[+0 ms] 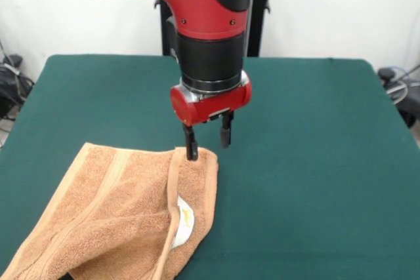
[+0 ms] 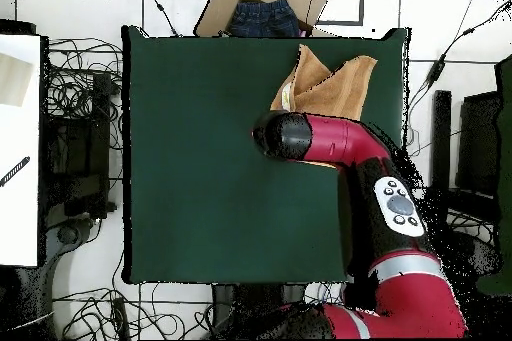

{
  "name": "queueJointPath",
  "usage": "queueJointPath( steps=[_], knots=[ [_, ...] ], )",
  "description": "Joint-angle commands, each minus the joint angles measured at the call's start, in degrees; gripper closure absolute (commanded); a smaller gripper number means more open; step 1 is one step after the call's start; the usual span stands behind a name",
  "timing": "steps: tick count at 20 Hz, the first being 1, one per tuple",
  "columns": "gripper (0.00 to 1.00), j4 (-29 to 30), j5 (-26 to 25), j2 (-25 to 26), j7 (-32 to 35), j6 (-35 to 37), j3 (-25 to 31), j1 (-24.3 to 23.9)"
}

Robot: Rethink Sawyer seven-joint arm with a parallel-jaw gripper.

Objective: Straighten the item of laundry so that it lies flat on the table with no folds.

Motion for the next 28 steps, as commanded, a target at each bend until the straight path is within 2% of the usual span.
queueJointPath(
  steps=[1, 2, 4, 7, 13, 18, 20, 23, 28],
  knots=[
    [0.00, 5.3, -0.4, 0.4, 18.1, -7.1, -5.8, 4.1],
    [0.00, 5.5, -1.1, -0.9, 21.5, -9.0, -9.4, 7.1],
    [0.00, 6.8, -0.5, -2.7, 24.4, -10.1, -13.3, 10.6],
    [0.00, 10.3, 2.2, -3.9, 26.2, -13.2, -15.1, 12.7],
    [0.00, 13.9, 7.0, -3.7, 32.7, -15.2, -21.4, 21.2],
    [0.00, 16.4, 9.3, -3.3, 36.1, -18.3, -23.7, 24.5],
    [0.00, 16.4, 9.2, -3.6, 34.8, -17.7, -22.5, 23.4],
    [0.00, 15.9, 8.5, -3.4, 30.1, -14.5, -17.0, 17.6],
    [0.00, 12.5, 6.6, -1.4, 24.2, -11.2, -12.3, 10.9]
  ],
)
